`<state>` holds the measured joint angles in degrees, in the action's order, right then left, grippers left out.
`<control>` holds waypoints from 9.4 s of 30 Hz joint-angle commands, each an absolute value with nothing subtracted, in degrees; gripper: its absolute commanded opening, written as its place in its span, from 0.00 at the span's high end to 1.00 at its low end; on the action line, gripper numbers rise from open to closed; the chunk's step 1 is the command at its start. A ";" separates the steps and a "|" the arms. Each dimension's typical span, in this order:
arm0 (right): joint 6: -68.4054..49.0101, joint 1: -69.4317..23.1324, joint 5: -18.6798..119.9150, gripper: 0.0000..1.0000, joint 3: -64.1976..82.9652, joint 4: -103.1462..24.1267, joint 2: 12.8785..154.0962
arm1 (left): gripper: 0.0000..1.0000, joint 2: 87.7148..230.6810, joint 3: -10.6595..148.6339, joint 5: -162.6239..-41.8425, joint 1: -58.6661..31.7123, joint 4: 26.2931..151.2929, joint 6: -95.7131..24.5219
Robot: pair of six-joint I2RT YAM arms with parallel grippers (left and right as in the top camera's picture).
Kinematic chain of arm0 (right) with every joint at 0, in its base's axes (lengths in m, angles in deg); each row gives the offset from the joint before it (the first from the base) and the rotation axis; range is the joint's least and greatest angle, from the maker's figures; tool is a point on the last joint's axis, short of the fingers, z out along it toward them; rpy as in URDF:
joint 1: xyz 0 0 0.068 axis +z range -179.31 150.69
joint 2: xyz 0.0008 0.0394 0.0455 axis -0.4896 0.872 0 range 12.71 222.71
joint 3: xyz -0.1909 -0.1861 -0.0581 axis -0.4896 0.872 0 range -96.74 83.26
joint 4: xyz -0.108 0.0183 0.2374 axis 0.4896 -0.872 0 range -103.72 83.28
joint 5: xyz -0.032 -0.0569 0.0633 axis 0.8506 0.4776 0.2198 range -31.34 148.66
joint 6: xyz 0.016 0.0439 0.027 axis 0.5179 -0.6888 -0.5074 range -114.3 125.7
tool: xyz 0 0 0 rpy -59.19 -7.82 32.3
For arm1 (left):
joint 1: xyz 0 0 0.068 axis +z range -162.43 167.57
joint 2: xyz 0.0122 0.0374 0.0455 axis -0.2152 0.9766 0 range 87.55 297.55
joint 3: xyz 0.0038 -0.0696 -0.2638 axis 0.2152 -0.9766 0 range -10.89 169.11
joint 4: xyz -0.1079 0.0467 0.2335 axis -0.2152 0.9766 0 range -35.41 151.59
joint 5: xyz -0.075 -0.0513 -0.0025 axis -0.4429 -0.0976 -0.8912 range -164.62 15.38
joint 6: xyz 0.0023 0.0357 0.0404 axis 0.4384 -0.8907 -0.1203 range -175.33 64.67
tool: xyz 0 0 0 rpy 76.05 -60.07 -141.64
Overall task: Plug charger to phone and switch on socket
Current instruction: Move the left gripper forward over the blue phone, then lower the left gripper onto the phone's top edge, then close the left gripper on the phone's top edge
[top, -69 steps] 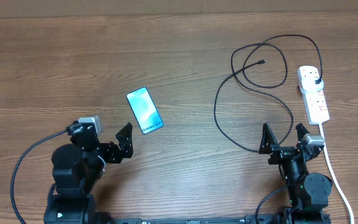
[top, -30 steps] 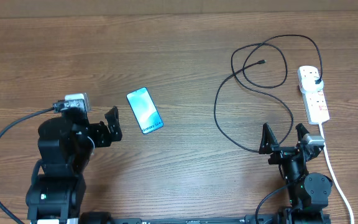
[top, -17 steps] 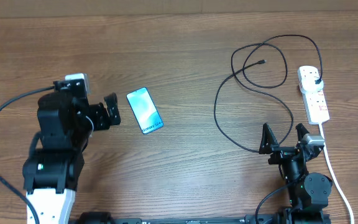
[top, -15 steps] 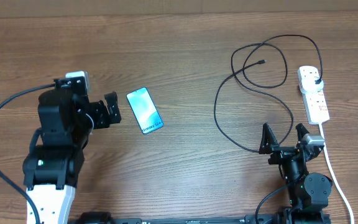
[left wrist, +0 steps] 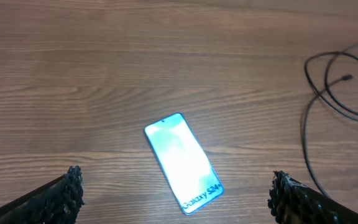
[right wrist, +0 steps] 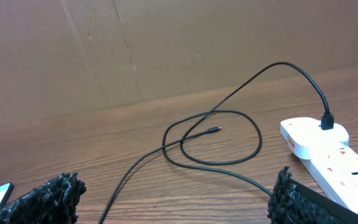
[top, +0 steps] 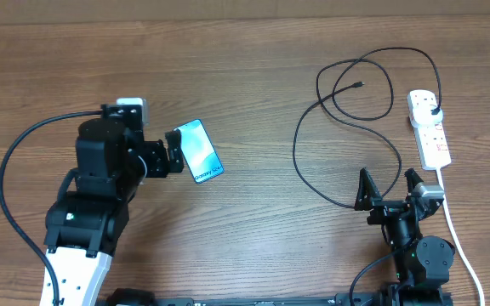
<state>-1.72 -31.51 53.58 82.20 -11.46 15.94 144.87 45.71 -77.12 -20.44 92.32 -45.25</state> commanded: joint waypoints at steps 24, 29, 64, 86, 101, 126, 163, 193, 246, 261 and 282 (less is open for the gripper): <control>-1.30 -31.25 54.06 0.00 82.77 -11.22 16.03 | 0.00 176.30 72.72 -93.97 -25.60 106.38 -26.97; -1.28 -31.25 54.06 0.00 82.77 -11.22 16.03 | 0.00 178.20 72.68 -95.63 -25.57 110.68 -27.06; -1.30 -31.25 54.06 0.00 82.77 -11.19 16.03 | 0.00 179.82 72.68 -86.98 -25.57 119.71 -25.71; -1.30 -31.25 54.06 0.00 82.77 -11.19 16.03 | 0.00 191.58 72.70 -78.67 -28.11 118.31 -13.49; -1.30 -31.25 54.06 0.00 82.77 -11.19 16.03 | 0.00 198.44 73.82 -82.12 -27.28 120.32 -13.92; -1.30 -31.25 54.06 0.00 82.77 -11.19 16.03 | 0.00 201.72 86.06 -80.33 -24.72 120.74 -16.55; -1.30 -31.25 54.06 0.00 82.77 -11.19 16.03 | 0.00 212.91 88.07 -77.47 -24.35 121.28 -17.03; -1.30 -31.25 54.06 0.00 82.77 -11.19 16.03 | 0.00 212.91 77.47 -81.25 -24.46 114.11 -19.28; -1.30 -31.25 54.06 0.00 82.77 -11.19 16.03 | 0.05 212.91 77.31 -81.45 -26.97 114.07 -17.99; -1.30 -31.25 54.06 0.00 82.77 -11.19 16.03 | 0.00 212.91 75.35 -79.96 -26.97 112.56 -16.96; -1.30 -31.25 54.06 0.00 82.77 -11.19 16.03 | 0.09 212.91 74.58 -76.97 -26.16 111.64 -16.11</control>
